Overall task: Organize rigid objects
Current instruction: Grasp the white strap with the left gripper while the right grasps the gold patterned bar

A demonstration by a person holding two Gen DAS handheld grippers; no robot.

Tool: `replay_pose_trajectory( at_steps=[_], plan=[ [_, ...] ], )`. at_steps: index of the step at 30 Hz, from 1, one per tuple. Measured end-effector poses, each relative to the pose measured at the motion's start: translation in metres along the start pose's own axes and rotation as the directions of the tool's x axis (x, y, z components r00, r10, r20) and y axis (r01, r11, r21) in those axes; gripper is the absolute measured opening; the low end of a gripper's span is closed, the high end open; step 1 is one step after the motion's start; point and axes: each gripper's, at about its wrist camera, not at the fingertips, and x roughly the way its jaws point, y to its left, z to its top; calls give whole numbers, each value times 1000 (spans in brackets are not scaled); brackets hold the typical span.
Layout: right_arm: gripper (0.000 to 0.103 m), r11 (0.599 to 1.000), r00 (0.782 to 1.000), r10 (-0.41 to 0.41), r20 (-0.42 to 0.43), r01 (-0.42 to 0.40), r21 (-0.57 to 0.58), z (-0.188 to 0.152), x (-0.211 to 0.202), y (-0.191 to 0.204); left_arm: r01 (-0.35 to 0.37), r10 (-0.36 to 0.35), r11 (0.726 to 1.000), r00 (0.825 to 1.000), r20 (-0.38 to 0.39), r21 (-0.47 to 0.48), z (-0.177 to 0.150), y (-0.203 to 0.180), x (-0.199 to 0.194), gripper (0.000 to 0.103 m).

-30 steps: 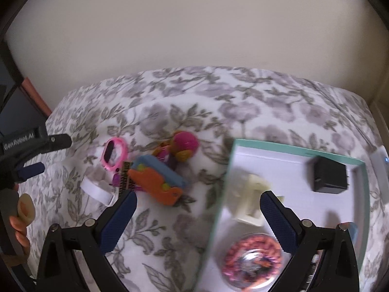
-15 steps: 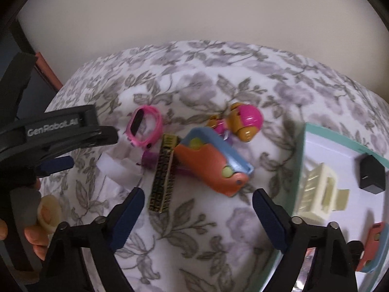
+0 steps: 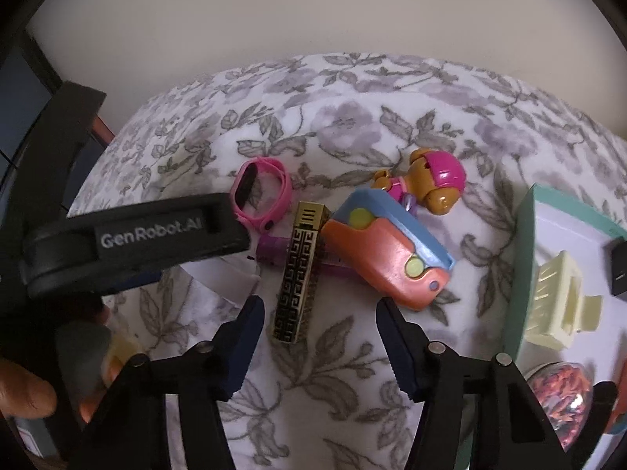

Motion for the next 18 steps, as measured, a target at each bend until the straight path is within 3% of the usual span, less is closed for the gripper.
replay_pose_trajectory(
  at_steps=[2, 4, 14, 17, 18],
  plan=[
    [58, 1000, 1000, 2, -6, -2, 0, -1, 4, 1, -4, 4, 1000, 1000, 0, 10, -1, -1, 1, 96],
    [57, 1000, 1000, 4, -9, -4, 2, -1, 7, 2, -4, 4, 1000, 1000, -1, 18, 0, -5, 3, 86],
    [51, 1000, 1000, -11, 4, 11, 11, -1, 12, 3, 14, -15, 999, 1000, 4, 47, -5, -22, 9, 77],
    [45, 1000, 1000, -8, 9, 8, 23, -1, 11, 0, 29, -30, 998, 1000, 7, 54, -6, -24, 6, 70],
    [40, 999, 1000, -9, 14, 9, 33, -1, 10, -2, 48, -49, 997, 999, 7, 54, -6, -26, 5, 62]
  ],
)
